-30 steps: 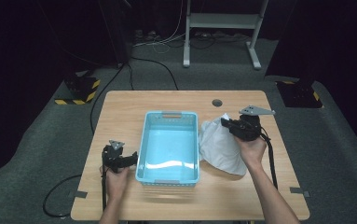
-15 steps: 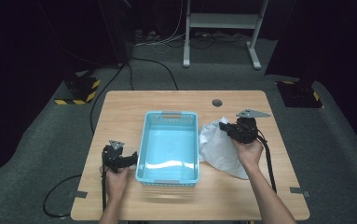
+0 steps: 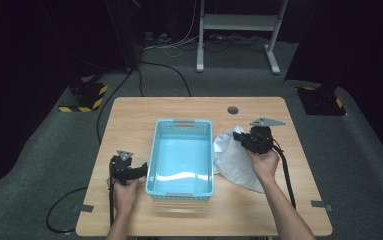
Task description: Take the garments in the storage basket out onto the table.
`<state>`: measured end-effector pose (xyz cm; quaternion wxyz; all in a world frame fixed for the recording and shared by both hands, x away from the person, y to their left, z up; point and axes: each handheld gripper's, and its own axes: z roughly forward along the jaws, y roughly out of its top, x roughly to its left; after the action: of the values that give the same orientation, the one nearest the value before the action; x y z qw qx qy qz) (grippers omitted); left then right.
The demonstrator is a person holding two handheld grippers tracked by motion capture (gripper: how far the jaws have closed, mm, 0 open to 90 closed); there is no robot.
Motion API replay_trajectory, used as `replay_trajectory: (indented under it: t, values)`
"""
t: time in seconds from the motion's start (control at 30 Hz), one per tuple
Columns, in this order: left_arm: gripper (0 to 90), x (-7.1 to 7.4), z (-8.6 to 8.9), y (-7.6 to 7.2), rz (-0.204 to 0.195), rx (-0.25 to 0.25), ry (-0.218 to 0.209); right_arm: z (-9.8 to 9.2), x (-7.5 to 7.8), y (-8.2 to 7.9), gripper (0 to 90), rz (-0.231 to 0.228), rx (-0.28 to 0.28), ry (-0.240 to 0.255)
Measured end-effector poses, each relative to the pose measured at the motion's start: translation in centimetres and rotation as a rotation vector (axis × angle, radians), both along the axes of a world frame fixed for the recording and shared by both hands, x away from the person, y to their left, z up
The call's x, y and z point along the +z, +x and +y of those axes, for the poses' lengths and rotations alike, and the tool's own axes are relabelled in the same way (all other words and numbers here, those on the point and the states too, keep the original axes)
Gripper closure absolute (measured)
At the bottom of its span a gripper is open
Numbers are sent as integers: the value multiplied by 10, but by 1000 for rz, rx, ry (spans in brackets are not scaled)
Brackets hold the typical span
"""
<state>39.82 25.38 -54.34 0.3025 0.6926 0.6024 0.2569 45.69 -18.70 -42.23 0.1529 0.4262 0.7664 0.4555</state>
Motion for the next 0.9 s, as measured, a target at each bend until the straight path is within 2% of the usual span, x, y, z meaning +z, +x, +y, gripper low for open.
replay_trajectory:
  t: [0.4, 0.57, 0.67, 0.9]
  values:
    - [113, 0, 0, 0, 0, 0, 0, 2, -6, 5, 837, 31, -9, -9]
    - [113, 0, 0, 0, 0, 0, 0, 5, -7, 6, 801, 27, -11, -14]
    - [113, 0, 0, 0, 0, 0, 0, 5, -8, 7, 761, 28, -17, -17]
    - [113, 0, 0, 0, 0, 0, 0, 8, -11, 8, 573, 44, -33, -65]
